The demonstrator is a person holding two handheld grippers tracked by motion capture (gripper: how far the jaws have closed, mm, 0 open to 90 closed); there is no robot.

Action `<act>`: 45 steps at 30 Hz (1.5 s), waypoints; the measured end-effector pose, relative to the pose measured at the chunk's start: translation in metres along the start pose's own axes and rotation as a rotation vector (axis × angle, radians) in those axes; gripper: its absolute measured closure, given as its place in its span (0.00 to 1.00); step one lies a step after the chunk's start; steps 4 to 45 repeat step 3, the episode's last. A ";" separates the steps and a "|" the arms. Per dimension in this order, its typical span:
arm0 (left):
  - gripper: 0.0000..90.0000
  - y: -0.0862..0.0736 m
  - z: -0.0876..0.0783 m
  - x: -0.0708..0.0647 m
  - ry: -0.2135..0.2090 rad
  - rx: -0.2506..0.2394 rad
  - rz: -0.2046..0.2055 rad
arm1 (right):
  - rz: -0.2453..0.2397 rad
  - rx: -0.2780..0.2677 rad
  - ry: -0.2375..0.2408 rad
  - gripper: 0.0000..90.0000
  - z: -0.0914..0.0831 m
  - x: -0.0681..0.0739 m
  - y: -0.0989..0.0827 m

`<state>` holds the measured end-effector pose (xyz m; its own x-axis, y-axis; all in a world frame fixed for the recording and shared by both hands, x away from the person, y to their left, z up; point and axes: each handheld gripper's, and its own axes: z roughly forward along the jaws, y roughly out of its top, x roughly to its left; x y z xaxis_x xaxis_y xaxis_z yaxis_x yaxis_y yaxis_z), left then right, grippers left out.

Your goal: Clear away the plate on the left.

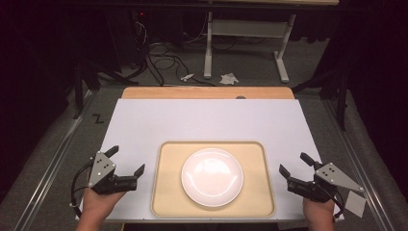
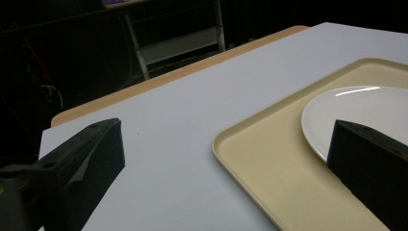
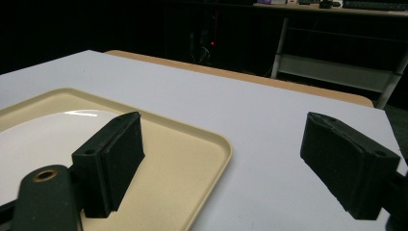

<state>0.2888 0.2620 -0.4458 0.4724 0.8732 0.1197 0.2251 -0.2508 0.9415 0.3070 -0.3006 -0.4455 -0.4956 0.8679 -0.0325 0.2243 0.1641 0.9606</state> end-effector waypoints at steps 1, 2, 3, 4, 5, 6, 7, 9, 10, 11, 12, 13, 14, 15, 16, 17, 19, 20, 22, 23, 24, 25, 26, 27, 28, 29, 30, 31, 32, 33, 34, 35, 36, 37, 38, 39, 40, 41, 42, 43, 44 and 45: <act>0.00 0.000 0.000 -0.001 0.001 0.001 0.007 | 0.000 0.000 0.000 0.18 0.000 0.000 0.000; 0.00 0.001 0.001 -0.003 0.001 0.005 0.015 | 0.001 -0.001 0.000 0.18 0.000 0.000 0.000; 0.01 0.001 0.001 -0.004 0.000 0.007 0.022 | 0.004 -0.003 0.000 0.18 -0.001 -0.001 0.000; 0.01 0.001 0.001 -0.004 0.000 0.007 0.022 | 0.004 -0.003 0.000 0.18 -0.001 -0.001 0.000; 0.01 0.001 0.001 -0.004 0.000 0.007 0.022 | 0.004 -0.003 0.000 0.18 -0.001 -0.001 0.000; 0.01 0.001 0.001 -0.004 0.000 0.007 0.022 | 0.004 -0.003 0.000 0.18 -0.001 -0.001 0.000; 0.01 0.001 0.001 -0.004 0.000 0.007 0.022 | 0.004 -0.003 0.000 0.18 -0.001 -0.001 0.000; 0.01 0.001 0.001 -0.004 0.000 0.007 0.022 | 0.004 -0.003 0.000 0.18 -0.001 -0.001 0.000; 0.01 0.001 0.001 -0.004 0.000 0.007 0.022 | 0.004 -0.003 0.000 0.18 -0.001 -0.001 0.000; 0.01 0.001 0.001 -0.004 0.000 0.007 0.022 | 0.004 -0.003 0.000 0.18 -0.001 -0.001 0.000; 0.01 0.001 0.001 -0.004 0.000 0.007 0.022 | 0.004 -0.003 0.000 0.18 -0.001 -0.001 0.000; 0.01 0.001 0.001 -0.004 0.000 0.007 0.022 | 0.004 -0.003 0.000 0.18 -0.001 -0.001 0.000; 0.01 0.001 0.001 -0.004 0.000 0.007 0.022 | 0.004 -0.003 0.000 0.18 -0.001 -0.001 0.000; 0.01 0.001 0.001 -0.004 0.000 0.007 0.022 | 0.004 -0.003 0.000 0.18 -0.001 -0.001 0.000; 0.01 0.001 0.001 -0.004 0.000 0.007 0.022 | 0.004 -0.003 0.000 0.18 -0.001 -0.001 0.000; 0.01 0.001 0.001 -0.004 0.000 0.007 0.022 | 0.004 -0.003 0.000 0.18 -0.001 -0.001 0.000; 0.01 0.001 0.001 -0.004 0.000 0.007 0.022 | 0.004 -0.003 0.000 0.18 -0.001 -0.001 0.000; 0.01 0.001 0.001 -0.004 0.000 0.007 0.022 | 0.004 -0.003 0.000 0.18 -0.001 -0.001 0.000; 0.01 0.001 0.001 -0.004 0.000 0.007 0.022 | 0.004 -0.003 0.000 0.18 -0.001 -0.001 0.000; 0.01 0.001 0.001 -0.004 0.000 0.007 0.022 | 0.004 -0.003 0.000 0.18 -0.001 -0.001 0.000; 0.01 0.001 0.001 -0.004 0.000 0.007 0.022 | 0.004 -0.003 0.000 0.18 -0.001 -0.001 0.000; 0.01 0.001 0.001 -0.004 0.000 0.007 0.022 | 0.004 -0.003 0.000 0.18 -0.001 -0.001 0.000; 0.01 0.001 0.001 -0.004 0.000 0.007 0.022 | 0.004 -0.003 0.000 0.18 -0.001 -0.001 0.000; 0.01 0.001 0.001 -0.004 0.000 0.007 0.022 | 0.004 -0.003 0.000 0.18 -0.001 -0.001 0.000; 0.01 0.001 0.001 -0.004 0.000 0.007 0.022 | 0.004 -0.003 0.000 0.18 -0.001 -0.001 0.000; 0.01 0.001 0.001 -0.004 0.000 0.007 0.022 | 0.004 -0.003 0.000 0.18 -0.001 -0.001 0.000; 0.01 0.001 0.001 -0.004 0.000 0.007 0.022 | 0.004 -0.003 0.000 0.18 -0.001 -0.001 0.000; 0.01 0.001 0.001 -0.004 0.000 0.007 0.022 | 0.004 -0.003 0.000 0.18 -0.001 -0.001 0.000; 0.01 0.001 0.001 -0.004 0.000 0.007 0.022 | 0.004 -0.003 0.000 0.18 -0.001 -0.001 0.000; 0.01 0.001 0.001 -0.004 0.000 0.007 0.022 | 0.004 -0.003 0.000 0.18 -0.001 -0.001 0.000; 0.01 0.001 0.001 -0.004 0.000 0.007 0.022 | 0.004 -0.003 0.000 0.18 -0.001 -0.001 0.000; 0.01 0.001 0.001 -0.004 0.000 0.007 0.022 | 0.004 -0.003 0.000 0.18 -0.001 -0.001 0.000; 0.01 0.001 0.001 -0.004 0.000 0.007 0.022 | 0.004 -0.003 0.000 0.18 -0.001 -0.001 0.000; 0.01 0.001 0.001 -0.004 0.000 0.007 0.022 | 0.004 -0.003 0.000 0.18 -0.001 -0.001 0.000; 0.01 0.001 0.001 -0.004 0.000 0.007 0.022 | 0.004 -0.003 0.000 0.18 -0.001 -0.001 0.000; 0.01 0.001 0.001 -0.004 0.000 0.007 0.022 | 0.004 -0.003 0.000 0.18 -0.001 -0.001 0.000; 0.01 0.001 0.001 -0.004 0.000 0.007 0.022 | 0.004 -0.003 0.000 0.18 -0.001 -0.001 0.000; 0.01 0.001 0.001 -0.004 0.000 0.007 0.022 | 0.004 -0.003 0.000 0.18 -0.001 -0.001 0.000; 0.01 0.001 0.001 -0.004 0.000 0.007 0.022 | 0.004 -0.003 0.000 0.18 -0.001 -0.001 0.000; 0.01 0.001 0.001 -0.004 0.000 0.007 0.022 | 0.004 -0.003 0.000 0.18 -0.001 -0.001 0.000; 0.01 0.001 0.001 -0.004 0.000 0.007 0.022 | 0.004 -0.003 0.000 0.18 -0.001 -0.001 0.000; 0.01 0.001 0.001 -0.004 0.000 0.007 0.022 | 0.004 -0.003 0.000 0.18 -0.001 -0.001 0.000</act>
